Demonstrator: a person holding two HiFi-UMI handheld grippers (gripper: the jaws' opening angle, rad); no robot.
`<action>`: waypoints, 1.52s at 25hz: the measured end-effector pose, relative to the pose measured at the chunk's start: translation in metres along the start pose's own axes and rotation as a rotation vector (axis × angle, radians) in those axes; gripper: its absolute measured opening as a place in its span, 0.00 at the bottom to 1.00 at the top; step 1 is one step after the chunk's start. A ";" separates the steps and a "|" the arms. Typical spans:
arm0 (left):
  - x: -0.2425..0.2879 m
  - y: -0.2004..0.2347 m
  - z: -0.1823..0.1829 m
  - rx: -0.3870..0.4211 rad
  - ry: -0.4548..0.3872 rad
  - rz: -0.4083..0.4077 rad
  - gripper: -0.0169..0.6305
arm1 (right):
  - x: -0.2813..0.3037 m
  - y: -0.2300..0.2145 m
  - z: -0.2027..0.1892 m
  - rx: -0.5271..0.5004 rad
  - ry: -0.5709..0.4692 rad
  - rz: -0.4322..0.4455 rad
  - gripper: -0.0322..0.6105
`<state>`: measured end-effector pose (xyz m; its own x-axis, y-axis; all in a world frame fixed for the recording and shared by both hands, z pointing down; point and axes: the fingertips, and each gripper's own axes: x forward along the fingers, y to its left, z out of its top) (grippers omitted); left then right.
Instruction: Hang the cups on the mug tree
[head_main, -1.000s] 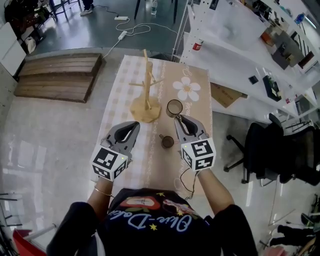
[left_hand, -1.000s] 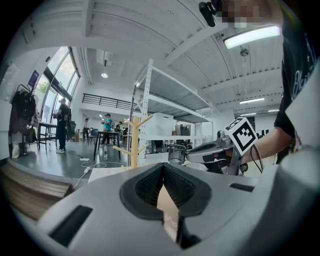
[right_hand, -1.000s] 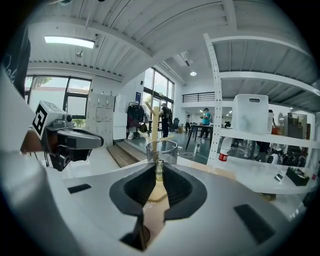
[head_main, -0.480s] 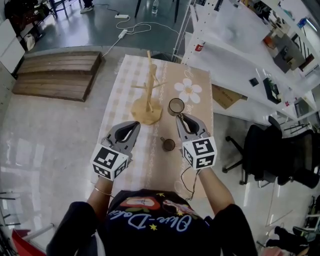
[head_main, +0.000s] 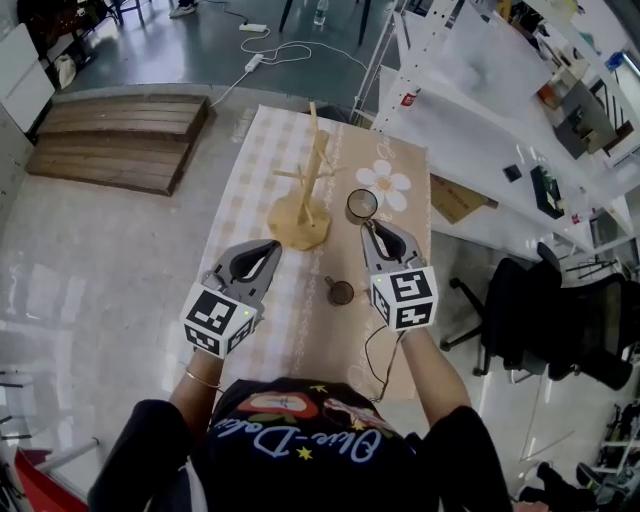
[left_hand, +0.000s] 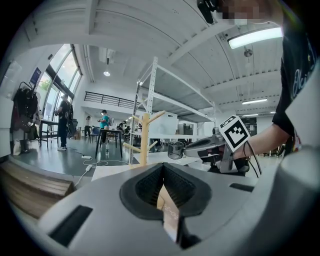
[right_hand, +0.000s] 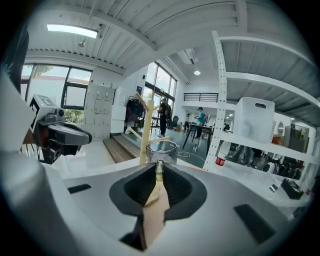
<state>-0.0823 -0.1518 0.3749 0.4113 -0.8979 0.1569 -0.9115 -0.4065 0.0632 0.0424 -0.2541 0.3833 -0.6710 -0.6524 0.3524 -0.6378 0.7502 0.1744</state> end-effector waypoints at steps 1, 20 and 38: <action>-0.001 0.001 0.000 0.001 0.001 0.001 0.04 | 0.002 0.000 0.001 0.001 0.001 -0.002 0.13; -0.011 0.020 -0.007 -0.012 0.000 0.047 0.04 | 0.027 -0.027 0.005 -0.008 0.046 -0.030 0.12; -0.016 0.033 -0.017 -0.059 0.015 0.085 0.04 | 0.045 -0.022 0.003 0.020 0.038 -0.006 0.12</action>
<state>-0.1188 -0.1479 0.3914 0.3324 -0.9260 0.1791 -0.9422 -0.3176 0.1066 0.0250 -0.3004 0.3926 -0.6527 -0.6518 0.3861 -0.6495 0.7438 0.1578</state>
